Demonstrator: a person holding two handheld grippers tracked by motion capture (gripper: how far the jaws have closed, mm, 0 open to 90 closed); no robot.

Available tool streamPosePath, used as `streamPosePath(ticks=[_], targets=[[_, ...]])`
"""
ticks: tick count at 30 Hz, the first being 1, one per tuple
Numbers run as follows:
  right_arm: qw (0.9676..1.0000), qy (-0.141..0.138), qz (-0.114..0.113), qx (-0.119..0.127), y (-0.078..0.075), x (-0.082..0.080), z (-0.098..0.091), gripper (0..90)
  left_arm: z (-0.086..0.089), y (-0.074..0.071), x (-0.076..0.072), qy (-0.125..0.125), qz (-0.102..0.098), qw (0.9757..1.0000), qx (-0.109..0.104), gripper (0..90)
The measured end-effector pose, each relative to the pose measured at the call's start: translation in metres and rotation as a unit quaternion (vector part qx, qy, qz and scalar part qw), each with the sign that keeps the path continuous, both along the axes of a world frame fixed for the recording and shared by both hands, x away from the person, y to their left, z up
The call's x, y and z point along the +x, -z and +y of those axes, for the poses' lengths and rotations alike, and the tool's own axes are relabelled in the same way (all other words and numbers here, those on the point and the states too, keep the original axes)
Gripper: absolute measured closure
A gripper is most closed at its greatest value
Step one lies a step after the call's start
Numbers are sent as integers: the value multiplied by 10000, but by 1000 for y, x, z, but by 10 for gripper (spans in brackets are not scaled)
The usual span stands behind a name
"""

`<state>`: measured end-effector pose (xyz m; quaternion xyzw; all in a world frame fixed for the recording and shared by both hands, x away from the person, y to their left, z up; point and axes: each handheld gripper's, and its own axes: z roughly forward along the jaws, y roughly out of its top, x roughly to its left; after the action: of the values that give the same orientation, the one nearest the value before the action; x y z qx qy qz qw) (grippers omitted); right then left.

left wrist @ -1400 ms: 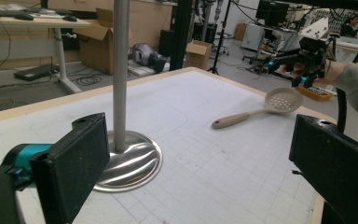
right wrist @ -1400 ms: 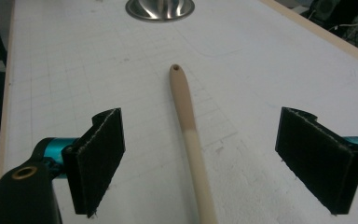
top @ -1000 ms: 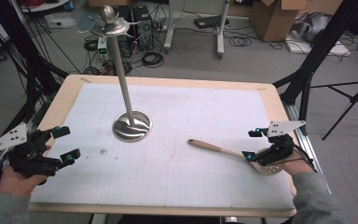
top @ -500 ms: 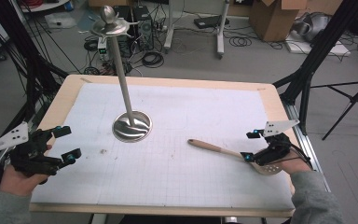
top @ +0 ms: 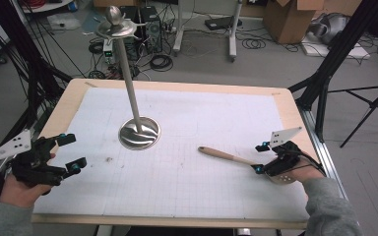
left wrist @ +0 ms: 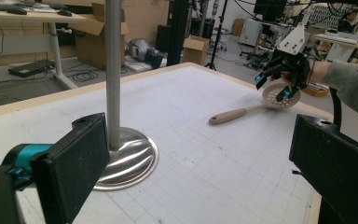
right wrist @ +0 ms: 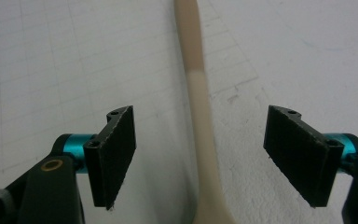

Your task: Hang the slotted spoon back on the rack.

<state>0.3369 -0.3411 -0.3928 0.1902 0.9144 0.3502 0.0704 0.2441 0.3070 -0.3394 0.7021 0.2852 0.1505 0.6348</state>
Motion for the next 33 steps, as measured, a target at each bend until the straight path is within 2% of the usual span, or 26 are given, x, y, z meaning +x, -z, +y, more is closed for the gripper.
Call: streamPosePath(ticks=[6, 14, 23, 29, 33], targets=[[9996, -37, 72, -279, 6, 4, 7, 304, 1, -1, -1, -6, -22, 10000, -30, 53], [9972, -31, 269, -692, 17, 9, 13, 433, 5, -1, -4, -53, -23, 10000, -36, 54], [9960, -90, 328, -824, 21, 12, 14, 547, 5, -1, -5, -74, -8, 10000, -37, 53], [9959, -157, 308, -840, 23, 14, 16, 586, 6, 0, -5, -66, 3, 10000, -24, 53], [9945, -154, 410, -954, 27, 16, 18, 613, 7, 0, -5, -75, -6, 10000, -25, 54]])
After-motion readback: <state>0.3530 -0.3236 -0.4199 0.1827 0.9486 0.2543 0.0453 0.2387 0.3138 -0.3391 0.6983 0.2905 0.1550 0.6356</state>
